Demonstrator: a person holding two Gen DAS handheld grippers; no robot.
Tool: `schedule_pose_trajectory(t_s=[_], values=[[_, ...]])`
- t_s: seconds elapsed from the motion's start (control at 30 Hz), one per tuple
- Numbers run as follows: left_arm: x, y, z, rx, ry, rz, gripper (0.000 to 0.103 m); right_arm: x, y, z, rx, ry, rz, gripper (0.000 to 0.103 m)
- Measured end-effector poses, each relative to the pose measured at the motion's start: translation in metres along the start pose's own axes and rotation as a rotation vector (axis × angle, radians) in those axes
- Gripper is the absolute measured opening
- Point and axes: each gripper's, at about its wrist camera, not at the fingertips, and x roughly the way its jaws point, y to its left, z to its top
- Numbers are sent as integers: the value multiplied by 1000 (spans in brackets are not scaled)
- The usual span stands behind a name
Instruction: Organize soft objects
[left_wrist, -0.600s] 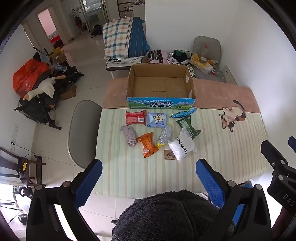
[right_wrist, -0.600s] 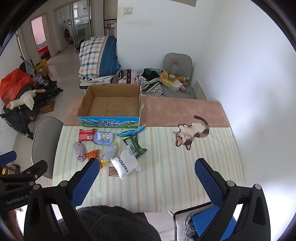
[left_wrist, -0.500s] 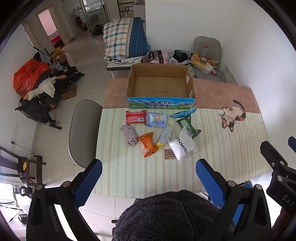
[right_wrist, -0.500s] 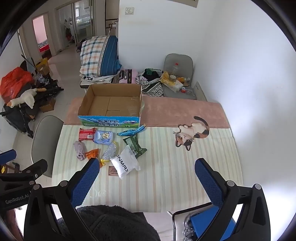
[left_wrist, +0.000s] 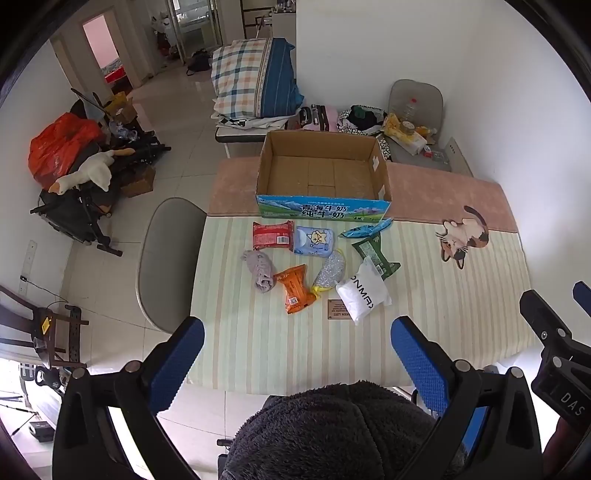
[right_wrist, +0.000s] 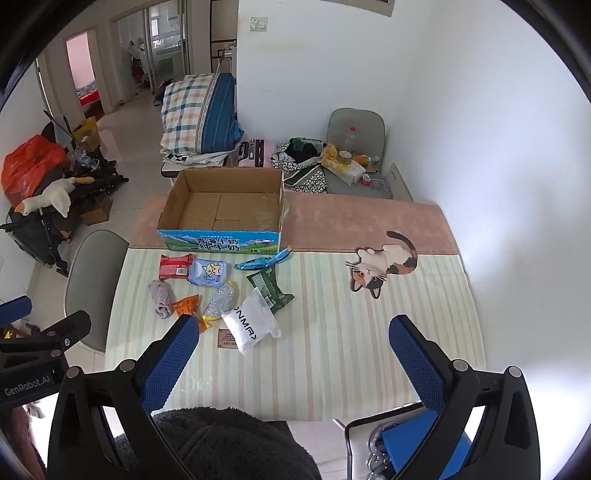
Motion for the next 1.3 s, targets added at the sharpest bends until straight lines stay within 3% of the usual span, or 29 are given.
schedule_pose_trajectory(t_s=[0.4, 1.3], values=[[11, 7, -7, 2, 27, -14, 103, 0, 7, -6, 7, 33, -4, 103], [8, 15, -9, 6, 12, -19, 103, -5, 13, -10, 3, 16, -15, 103]])
